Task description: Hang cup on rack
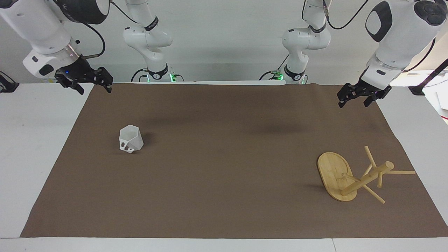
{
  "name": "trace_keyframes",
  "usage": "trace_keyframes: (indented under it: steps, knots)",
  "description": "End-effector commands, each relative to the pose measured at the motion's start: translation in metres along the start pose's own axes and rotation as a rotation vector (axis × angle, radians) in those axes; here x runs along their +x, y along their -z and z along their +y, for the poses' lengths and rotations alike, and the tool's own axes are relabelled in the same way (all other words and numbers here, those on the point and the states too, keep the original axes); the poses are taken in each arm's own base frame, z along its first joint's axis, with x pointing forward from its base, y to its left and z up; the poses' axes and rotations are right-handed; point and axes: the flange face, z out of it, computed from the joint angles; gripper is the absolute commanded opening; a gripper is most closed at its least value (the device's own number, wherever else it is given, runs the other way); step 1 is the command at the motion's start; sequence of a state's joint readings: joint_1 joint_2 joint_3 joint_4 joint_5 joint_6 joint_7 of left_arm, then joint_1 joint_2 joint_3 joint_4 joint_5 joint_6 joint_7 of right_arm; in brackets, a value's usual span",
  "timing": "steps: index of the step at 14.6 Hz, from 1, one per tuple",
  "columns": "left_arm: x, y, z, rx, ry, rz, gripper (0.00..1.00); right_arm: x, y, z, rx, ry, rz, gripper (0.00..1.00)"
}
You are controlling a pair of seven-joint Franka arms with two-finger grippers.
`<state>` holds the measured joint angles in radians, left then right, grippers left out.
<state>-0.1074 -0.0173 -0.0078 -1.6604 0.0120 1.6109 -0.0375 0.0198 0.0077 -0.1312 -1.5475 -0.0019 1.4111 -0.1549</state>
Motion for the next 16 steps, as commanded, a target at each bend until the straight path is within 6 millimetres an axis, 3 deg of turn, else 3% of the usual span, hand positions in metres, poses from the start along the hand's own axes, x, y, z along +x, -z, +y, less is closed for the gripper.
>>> trace_keyframes:
  steps: [1, 7, 12, 14, 16]
  knots:
    - [-0.006, 0.000, -0.002, 0.004, 0.001, 0.012, 1.00, -0.002, 0.002, 0.002, -0.025, -0.019, 0.009, 0.99]
    - [-0.006, 0.000, -0.001, 0.004, -0.001, 0.012, 1.00, -0.010, -0.003, 0.008, -0.013, -0.030, -0.006, 0.99]
    - [-0.006, 0.000, -0.001, 0.004, -0.001, 0.012, 1.00, -0.014, -0.009, 0.001, -0.011, 0.085, -0.015, 0.99]
    - [-0.006, 0.000, -0.001, 0.004, -0.001, 0.012, 1.00, -0.012, -0.015, 0.020, -0.002, 0.263, 0.022, 0.99]
    - [-0.006, 0.000, -0.002, 0.004, 0.001, 0.012, 1.00, -0.013, -0.028, 0.055, 0.000, 0.446, 0.056, 0.99]
